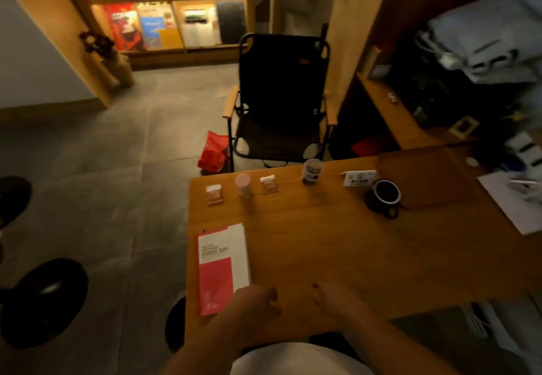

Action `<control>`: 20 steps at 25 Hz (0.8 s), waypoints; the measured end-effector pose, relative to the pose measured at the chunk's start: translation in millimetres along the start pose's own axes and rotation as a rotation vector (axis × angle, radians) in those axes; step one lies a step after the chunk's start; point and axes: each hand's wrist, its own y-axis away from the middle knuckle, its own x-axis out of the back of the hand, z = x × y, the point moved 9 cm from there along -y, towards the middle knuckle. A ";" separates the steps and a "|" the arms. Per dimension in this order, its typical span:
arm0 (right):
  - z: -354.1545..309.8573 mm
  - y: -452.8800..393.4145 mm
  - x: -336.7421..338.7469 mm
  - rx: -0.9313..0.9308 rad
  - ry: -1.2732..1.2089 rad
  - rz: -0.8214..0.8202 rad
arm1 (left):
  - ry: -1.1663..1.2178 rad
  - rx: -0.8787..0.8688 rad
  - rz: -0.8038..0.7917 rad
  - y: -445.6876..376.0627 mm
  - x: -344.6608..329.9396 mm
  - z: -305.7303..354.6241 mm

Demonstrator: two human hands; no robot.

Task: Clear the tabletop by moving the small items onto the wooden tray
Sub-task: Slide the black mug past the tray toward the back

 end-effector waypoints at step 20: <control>292.5 81.0 2.0 -0.063 -0.134 0.115 | -0.561 -0.144 0.069 -67.0 -13.3 201.7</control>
